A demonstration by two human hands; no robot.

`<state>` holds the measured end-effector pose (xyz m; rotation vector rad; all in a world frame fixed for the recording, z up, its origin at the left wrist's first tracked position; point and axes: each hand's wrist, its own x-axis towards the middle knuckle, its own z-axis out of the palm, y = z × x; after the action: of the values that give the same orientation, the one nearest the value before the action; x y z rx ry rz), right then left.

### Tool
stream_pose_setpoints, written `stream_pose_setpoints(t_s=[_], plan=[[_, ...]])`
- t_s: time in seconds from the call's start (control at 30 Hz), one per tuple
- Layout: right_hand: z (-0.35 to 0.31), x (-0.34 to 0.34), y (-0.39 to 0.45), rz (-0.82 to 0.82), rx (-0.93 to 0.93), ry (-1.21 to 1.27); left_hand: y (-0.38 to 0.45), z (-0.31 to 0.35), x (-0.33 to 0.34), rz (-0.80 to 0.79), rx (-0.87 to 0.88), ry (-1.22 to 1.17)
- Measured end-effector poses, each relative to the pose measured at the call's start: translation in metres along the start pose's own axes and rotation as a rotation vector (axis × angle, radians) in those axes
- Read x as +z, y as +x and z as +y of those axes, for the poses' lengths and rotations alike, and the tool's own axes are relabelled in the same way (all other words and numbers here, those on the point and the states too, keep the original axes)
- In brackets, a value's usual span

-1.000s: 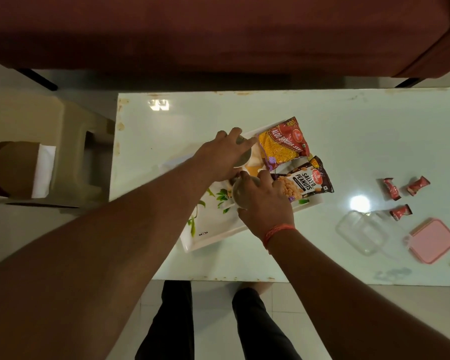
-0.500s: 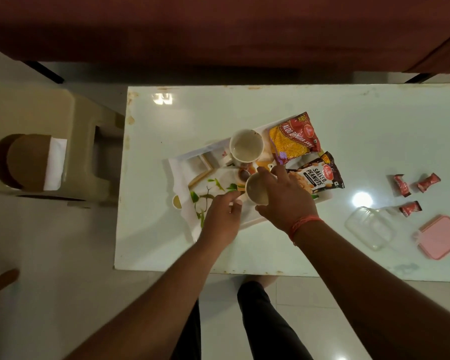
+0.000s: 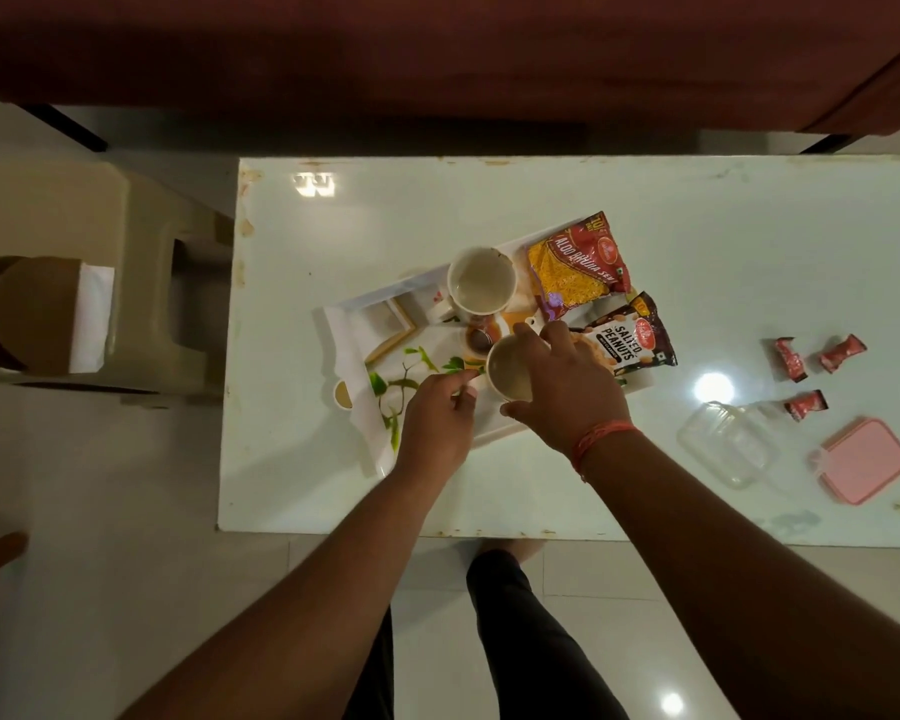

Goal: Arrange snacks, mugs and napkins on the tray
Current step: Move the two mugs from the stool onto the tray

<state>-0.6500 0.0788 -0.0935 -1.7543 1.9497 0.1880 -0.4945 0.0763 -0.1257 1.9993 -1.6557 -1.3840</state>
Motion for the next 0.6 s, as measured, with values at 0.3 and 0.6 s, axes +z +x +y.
stream_pose_setpoints(t_s=[0.3,0.6], plan=[[-0.009,-0.054,0.069,-0.045,-0.141,0.130,0.046,0.004,-0.040,0.134,-0.225,-0.416],[-0.019,-0.061,0.107,-0.192,-0.210,0.019,0.092,0.016,-0.044,-0.008,-0.279,-0.526]])
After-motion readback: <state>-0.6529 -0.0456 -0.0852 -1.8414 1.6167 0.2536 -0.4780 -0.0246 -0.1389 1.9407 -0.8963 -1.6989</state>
